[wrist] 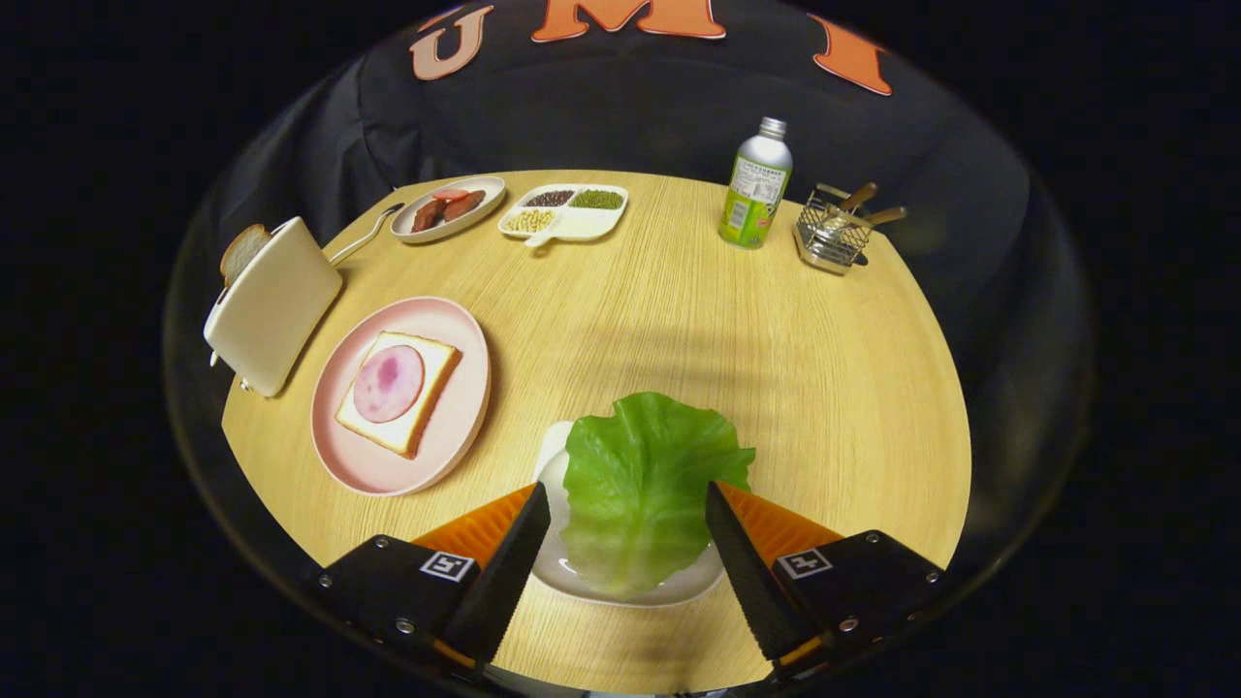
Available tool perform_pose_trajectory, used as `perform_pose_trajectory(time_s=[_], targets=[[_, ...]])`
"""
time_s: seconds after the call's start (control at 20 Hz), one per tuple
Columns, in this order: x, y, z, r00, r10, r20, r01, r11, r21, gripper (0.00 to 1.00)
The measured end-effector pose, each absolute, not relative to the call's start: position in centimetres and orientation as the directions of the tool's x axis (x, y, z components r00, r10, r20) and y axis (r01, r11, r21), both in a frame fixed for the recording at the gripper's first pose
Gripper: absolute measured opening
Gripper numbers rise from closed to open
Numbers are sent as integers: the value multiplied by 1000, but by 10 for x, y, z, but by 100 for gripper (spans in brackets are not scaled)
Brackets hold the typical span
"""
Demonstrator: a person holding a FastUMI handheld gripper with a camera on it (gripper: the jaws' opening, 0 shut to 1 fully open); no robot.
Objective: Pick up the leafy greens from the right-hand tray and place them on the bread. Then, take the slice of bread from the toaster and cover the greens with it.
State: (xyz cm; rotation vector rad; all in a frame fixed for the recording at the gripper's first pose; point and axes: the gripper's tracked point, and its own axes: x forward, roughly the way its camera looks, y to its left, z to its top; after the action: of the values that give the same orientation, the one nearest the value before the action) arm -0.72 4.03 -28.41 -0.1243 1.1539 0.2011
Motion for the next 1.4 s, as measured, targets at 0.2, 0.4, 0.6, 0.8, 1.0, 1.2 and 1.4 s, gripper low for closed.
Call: perform_pose_trajectory(time_s=[0.2, 0.4, 0.6, 0.8, 1.0, 1.2, 1.4], targets=[[-13, 42, -310, 298, 88, -950, -187, 982, 32, 96], [-11, 37, -323, 279, 58, -959, -154, 988, 15, 91], [-9, 36, -325, 284, 35, -958, -135, 991, -4, 81], [-6, 26, -326, 283, 14, -959, -77, 997, -8, 52], [-5, 16, -325, 295, 17, -955, -17, 1000, 12, 15], [-6, 17, -323, 309, 48, -950, 17, 998, 56, 4], [-1, 28, -305, 358, 90, -930, 15, 995, 102, 3]])
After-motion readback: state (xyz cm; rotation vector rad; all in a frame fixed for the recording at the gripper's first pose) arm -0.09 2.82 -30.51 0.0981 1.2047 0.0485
